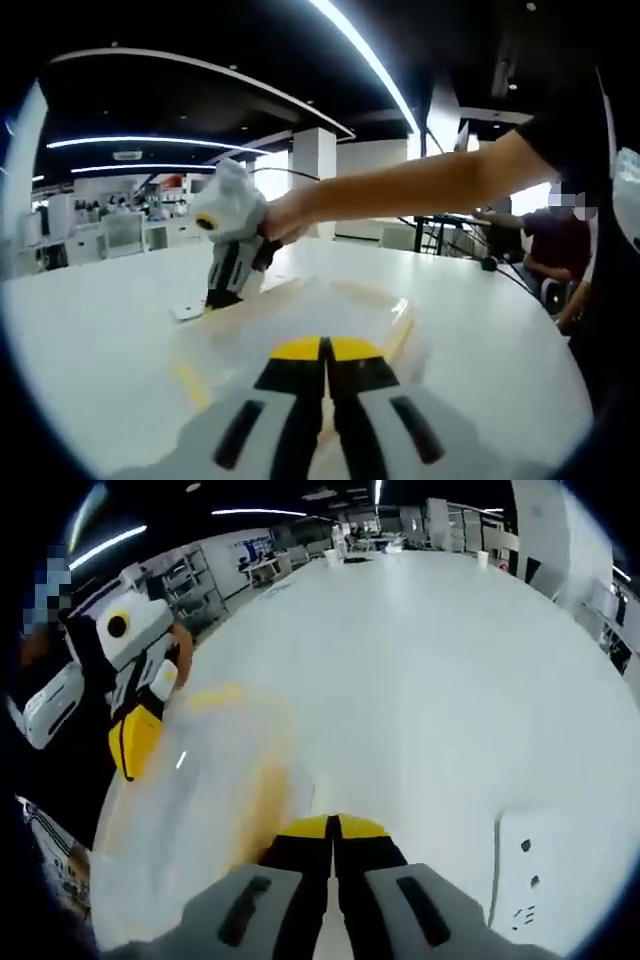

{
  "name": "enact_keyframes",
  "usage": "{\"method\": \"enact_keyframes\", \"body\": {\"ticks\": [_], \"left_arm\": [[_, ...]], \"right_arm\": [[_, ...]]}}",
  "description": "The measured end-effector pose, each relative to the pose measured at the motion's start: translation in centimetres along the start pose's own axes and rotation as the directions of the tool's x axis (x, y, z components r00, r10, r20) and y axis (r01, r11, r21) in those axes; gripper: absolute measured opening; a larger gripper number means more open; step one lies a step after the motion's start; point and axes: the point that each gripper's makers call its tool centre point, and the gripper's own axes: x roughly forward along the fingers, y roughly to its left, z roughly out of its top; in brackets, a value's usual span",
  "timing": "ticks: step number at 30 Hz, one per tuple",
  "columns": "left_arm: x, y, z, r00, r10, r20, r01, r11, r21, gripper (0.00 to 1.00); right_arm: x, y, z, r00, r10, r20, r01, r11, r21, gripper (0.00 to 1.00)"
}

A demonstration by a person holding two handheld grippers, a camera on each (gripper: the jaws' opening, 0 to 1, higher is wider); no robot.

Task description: Snap each plastic latch of the storage box into its locked position after aligning the lid with the box until every specified latch is closed and the lid sits flush.

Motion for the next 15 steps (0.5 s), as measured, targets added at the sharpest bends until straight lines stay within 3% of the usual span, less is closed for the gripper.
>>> {"method": "enact_keyframes", "body": {"ticks": [1,4,7,10,13,15], "left_arm": [[-0.1,0.3,0.3,1.000,0.017,0.026,-0.016,0.999,-0.036,0.00],[-0.9,1.8,1.3,0.991,0.088,0.100,-0.087,0.996,-0.016,0.04],[-1.5,2.8,1.9,0.985,0.123,0.119,-0.122,0.992,-0.020,0.12],[-2.1,3.2,2.5,0.981,0.138,0.139,-0.137,0.990,-0.019,0.12],[-2.8,3.8,3.3,0.971,0.174,0.161,-0.176,0.984,-0.003,0.17],[-3.3,4.0,3.8,0.965,0.194,0.179,-0.197,0.980,0.003,0.20]], "right_arm": [[-0.1,-0.3,0.0,1.000,-0.021,0.004,0.021,1.000,-0.009,0.01],[-1.0,-1.5,-0.2,0.985,-0.170,0.022,0.171,0.984,-0.051,0.01],[-2.4,-1.9,0.4,0.962,-0.252,0.106,0.255,0.967,-0.022,0.04],[-4.3,-3.1,0.0,0.921,-0.371,0.117,0.374,0.927,-0.009,0.07],[-6.1,-3.1,0.7,0.879,-0.442,0.177,0.451,0.893,-0.008,0.13],[-7.6,-3.1,1.0,0.841,-0.498,0.212,0.507,0.862,0.016,0.15]]}}
